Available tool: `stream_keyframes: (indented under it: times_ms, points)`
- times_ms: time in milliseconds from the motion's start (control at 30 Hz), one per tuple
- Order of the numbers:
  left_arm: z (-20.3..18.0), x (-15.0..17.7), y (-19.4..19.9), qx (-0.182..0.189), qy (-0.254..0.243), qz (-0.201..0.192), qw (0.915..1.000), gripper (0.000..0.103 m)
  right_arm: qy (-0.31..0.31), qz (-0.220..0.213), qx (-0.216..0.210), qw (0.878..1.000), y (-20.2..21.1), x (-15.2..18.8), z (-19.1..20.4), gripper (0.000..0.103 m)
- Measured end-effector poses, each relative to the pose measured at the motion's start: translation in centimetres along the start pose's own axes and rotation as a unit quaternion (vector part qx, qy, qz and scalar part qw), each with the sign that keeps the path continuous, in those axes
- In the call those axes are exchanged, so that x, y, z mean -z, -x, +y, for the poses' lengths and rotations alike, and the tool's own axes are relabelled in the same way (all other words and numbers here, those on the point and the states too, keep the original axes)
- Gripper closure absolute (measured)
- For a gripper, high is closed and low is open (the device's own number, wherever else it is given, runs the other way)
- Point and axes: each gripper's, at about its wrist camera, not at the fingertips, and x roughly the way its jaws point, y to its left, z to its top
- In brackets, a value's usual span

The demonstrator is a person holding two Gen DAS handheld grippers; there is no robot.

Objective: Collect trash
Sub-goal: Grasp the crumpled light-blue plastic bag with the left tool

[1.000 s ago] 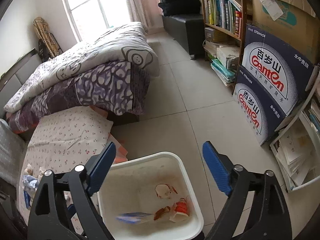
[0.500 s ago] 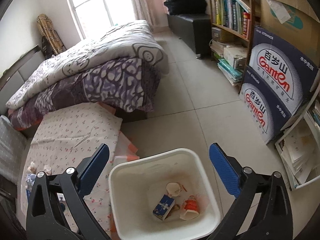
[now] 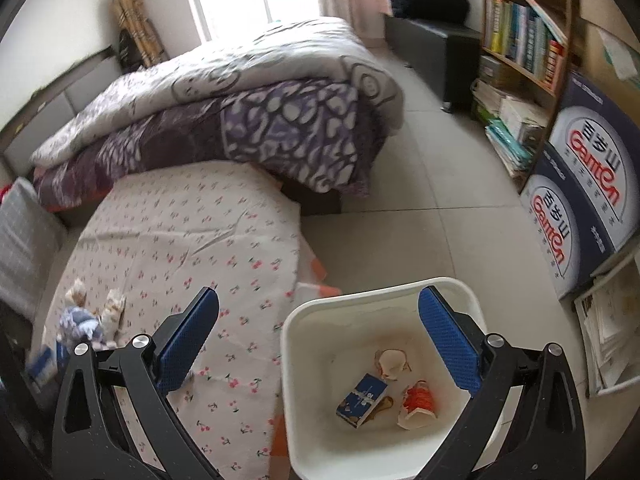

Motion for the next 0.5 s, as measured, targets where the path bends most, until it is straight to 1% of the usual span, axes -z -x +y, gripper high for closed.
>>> stream_keyframes:
  times_ms: [67, 100, 167, 233, 333, 400, 433, 467, 500]
  points:
    - [1.9, -1.1, -1.3, -0.03, 0.016, -0.003, 0.9994, 0.015, 0.019, 0.008, 0.001, 1.0, -0.6, 0.3, 1.3, 0.007]
    - [2.4, -1.5, -1.7, -0.037, 0.02, -0.005, 0.9991, 0.015, 0.03, 0.013, 0.001, 0.999, -1.0, 0.5, 2.1, 0.007]
    - [3.2, -2.4, -2.9, -0.056, 0.017, -0.014, 0.9982, 0.015, 0.046, 0.019, 0.001, 0.999, -1.6, 0.7, 3.2, 0.007]
    - [3.2, -2.9, -3.9, -0.068, -0.002, -0.017, 0.9976, 0.015, 0.062, 0.026, 0.0, 0.998, -2.1, 1.0, 4.4, 0.007]
    - [2.8, -3.2, -6.0, -0.08, -0.047, -0.01, 0.9956, 0.016, 0.085, 0.035, -0.007, 0.996, -2.8, 1.3, 6.2, 0.007]
    - [2.4, -2.8, -6.9, -0.088, -0.075, -0.004, 0.9933, 0.028, 0.102, 0.041, -0.014, 0.994, -3.2, 1.6, 7.6, 0.007]
    - [2.6, -2.6, -7.5, -0.082, -0.086, 0.006, 0.9928, 0.048, 0.108, 0.043, -0.016, 0.993, -3.3, 1.7, 8.0, 0.007]
    - [2.9, -2.3, -7.9, -0.07, -0.087, 0.023, 0.9935, 0.069, 0.115, 0.046, -0.019, 0.992, -3.5, 1.9, 8.6, 0.007]
    - [3.5, -2.3, -8.3, -0.056, -0.08, 0.037, 0.9945, 0.072, 0.121, 0.049, -0.022, 0.991, -3.7, 2.0, 9.1, 0.007]
